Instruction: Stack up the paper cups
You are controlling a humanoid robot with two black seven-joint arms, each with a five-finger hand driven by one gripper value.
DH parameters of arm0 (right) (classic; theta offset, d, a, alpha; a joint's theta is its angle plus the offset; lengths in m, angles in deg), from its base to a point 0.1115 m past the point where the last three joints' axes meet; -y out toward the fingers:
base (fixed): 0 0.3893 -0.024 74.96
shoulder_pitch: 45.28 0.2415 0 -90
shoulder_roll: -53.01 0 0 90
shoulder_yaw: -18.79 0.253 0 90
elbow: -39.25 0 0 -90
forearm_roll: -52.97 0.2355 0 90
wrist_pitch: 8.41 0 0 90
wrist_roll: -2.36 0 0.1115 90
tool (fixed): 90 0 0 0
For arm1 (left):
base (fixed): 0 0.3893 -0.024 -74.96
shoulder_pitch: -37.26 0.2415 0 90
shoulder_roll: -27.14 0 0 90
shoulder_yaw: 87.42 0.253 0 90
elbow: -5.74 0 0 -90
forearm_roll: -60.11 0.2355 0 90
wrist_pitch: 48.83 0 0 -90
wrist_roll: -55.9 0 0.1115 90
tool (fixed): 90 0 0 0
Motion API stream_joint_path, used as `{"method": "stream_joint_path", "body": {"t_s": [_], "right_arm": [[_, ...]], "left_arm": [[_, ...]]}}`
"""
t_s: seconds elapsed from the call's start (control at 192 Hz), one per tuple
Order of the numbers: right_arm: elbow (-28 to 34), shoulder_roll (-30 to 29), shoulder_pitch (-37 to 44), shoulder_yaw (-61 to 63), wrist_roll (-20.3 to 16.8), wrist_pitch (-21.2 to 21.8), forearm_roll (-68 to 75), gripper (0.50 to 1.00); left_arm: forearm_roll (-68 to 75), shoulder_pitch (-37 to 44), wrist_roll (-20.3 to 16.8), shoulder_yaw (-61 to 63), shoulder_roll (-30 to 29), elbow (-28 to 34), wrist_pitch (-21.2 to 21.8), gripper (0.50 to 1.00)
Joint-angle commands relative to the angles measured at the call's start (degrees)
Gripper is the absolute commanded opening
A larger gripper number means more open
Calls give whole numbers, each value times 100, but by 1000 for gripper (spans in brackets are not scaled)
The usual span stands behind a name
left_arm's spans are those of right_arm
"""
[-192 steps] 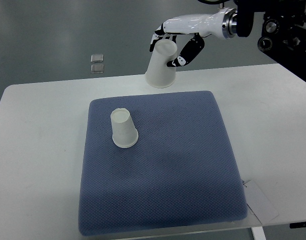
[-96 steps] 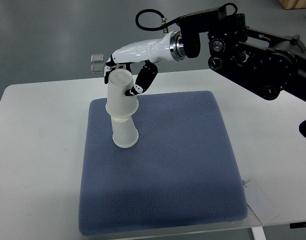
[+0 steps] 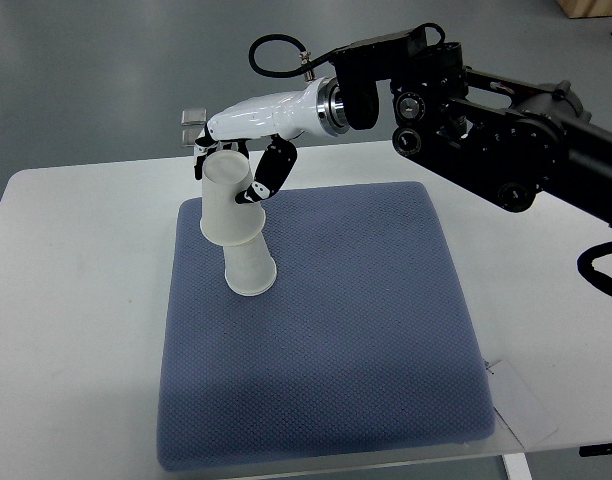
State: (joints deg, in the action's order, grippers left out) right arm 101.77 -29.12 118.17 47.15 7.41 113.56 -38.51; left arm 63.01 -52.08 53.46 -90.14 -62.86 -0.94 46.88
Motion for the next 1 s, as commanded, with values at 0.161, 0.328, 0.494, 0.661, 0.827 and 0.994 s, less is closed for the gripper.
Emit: {"method": "stream_joint_path", "body": {"t_s": [0.161,0.328,0.494,0.661,0.827,0.994], "right_arm": [[-73,-41,-24,-173,-57,-174,-10,578],[-73,-41,-42,-182,-66,-174,-10,586],[-73,-111,-103,-190,-180,-200,-10,639],[-73,-111,-147,-261,-180,-209,-10,686],[-73,-111,-183,-261,-180,-209,-10,756],[-73,-111,-183,-261,-189,-200,-2,834]], "left_arm": [[0,4,-2,0,0,0,0,1000],[0,-5,-2,0,0,0,0,1000],[0,-5,-2,0,0,0,0,1000],[0,-5,-2,0,0,0,0,1000],[0,-5,7,0,0,0,0,1000],[0,-5,-2,0,0,0,0,1000]]}}
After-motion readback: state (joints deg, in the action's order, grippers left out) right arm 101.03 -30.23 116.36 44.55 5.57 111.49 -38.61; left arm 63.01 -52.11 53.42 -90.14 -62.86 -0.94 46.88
